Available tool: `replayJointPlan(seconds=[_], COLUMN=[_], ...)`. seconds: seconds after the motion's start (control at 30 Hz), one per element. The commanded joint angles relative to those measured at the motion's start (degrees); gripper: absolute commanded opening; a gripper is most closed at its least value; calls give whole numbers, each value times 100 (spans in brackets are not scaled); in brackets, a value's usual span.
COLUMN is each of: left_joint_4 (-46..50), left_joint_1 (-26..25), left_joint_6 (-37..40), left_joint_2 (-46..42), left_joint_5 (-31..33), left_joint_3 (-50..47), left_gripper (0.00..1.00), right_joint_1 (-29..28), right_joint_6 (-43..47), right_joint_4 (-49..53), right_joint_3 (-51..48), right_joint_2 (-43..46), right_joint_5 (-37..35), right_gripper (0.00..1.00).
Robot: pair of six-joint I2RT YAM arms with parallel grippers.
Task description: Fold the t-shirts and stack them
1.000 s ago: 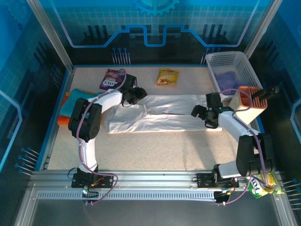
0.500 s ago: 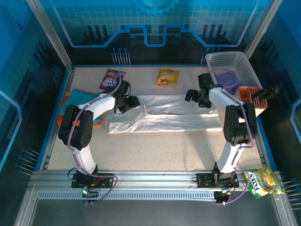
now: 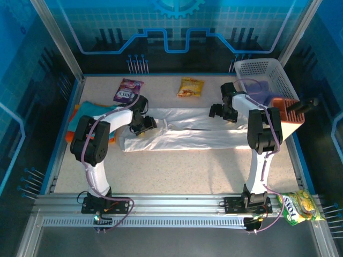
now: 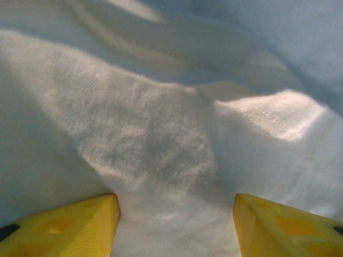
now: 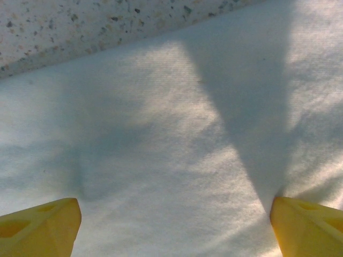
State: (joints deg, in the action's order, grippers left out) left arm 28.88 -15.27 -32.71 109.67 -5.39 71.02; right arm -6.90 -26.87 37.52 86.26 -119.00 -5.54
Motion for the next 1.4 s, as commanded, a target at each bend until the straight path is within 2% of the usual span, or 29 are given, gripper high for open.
replayJointPlan(seconds=[0.0,0.2,0.3,0.47,0.87,1.03,1.2,1.37], left_joint_4=[309,551,709,865,1429,1866,2408,2889], left_joint_1=[-47,-47,-52,-158,-332,-371,-363,-350], left_joint_6=[221,356,444,554,771,923,1024,1146], left_joint_2=[293,615,750,966,1781,2285,3023,3719], left_joint_5=[-53,-86,-106,-250,-454,-463,-533,-559], left_joint_3=[371,801,1008,1400,2754,3676,4917,6244], left_gripper=[60,58,58,56,55,54,53,53], right_joint_1=[-71,-142,-219,-422,-1530,-2263,-2818,-3450], right_joint_6=[125,70,24,-14,-600,-1358,-2673,-3805], right_joint_4=[659,1050,1035,1044,557,58,-957,-1799], right_joint_3=[425,600,389,-11,-1482,-2136,-2827,-2957], right_joint_2=[-402,-481,-291,8,886,1324,1789,2017], right_joint_5=[-8,135,378,790,1409,1708,2021,2101], right_gripper=[88,84,79,78,80,81,82,84])
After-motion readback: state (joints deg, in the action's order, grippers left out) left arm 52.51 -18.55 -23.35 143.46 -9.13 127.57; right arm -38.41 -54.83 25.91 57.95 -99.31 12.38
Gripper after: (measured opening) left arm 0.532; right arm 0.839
